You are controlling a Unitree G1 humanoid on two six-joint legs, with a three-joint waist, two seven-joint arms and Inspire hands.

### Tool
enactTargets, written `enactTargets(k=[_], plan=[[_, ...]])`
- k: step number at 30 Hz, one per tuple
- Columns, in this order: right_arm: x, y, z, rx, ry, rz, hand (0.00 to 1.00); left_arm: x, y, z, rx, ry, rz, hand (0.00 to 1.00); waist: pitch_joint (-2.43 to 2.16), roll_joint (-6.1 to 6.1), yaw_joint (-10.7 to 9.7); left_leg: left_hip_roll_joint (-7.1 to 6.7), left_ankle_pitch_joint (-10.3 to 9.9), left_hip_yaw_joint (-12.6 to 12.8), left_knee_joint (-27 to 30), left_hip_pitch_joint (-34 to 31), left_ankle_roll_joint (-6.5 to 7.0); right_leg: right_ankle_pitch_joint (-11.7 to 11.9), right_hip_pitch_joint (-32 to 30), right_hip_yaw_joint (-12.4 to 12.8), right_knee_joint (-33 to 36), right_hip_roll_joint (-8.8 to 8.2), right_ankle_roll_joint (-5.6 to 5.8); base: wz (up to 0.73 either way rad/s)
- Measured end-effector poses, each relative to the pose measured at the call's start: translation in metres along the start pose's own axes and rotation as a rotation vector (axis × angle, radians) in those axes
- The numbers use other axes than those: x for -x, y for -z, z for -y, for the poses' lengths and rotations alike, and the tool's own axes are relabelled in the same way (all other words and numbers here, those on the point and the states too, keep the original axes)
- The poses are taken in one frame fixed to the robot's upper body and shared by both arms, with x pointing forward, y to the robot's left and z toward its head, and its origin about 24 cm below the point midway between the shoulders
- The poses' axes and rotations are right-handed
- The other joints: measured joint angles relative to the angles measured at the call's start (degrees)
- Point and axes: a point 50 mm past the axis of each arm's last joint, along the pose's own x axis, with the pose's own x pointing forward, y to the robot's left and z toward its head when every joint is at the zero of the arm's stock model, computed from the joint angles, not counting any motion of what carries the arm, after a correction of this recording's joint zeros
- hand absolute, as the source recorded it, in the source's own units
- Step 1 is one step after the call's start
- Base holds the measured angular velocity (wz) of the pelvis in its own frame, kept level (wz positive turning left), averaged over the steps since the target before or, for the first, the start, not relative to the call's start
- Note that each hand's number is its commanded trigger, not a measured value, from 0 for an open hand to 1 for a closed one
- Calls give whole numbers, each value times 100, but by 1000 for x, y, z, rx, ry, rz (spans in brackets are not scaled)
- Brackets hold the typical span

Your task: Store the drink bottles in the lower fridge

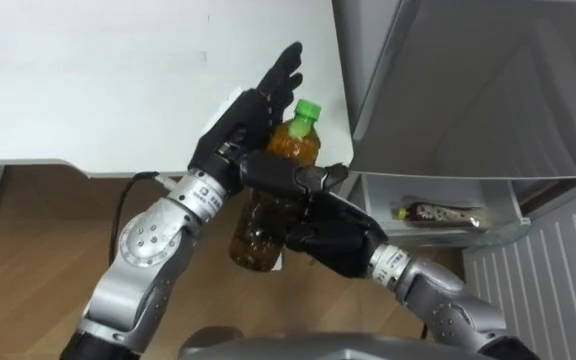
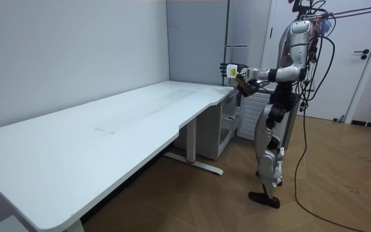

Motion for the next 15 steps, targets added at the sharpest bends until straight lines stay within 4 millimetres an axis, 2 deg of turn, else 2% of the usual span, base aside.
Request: enactTargets(k=[11, 15], plan=[[0, 3, -1, 9, -16, -27, 100, -8, -12, 4, -3, 21, 70, 0, -1, 6, 57, 1, 2, 2, -12, 49, -4, 0, 58, -49, 5, -3, 0, 0], [2, 3, 1, 78, -12, -70, 100, -9, -24, 5, -28, 16, 122, 0, 9, 52, 113, 0, 6, 29, -62, 130, -5, 0, 108, -28, 4, -4, 0, -3]])
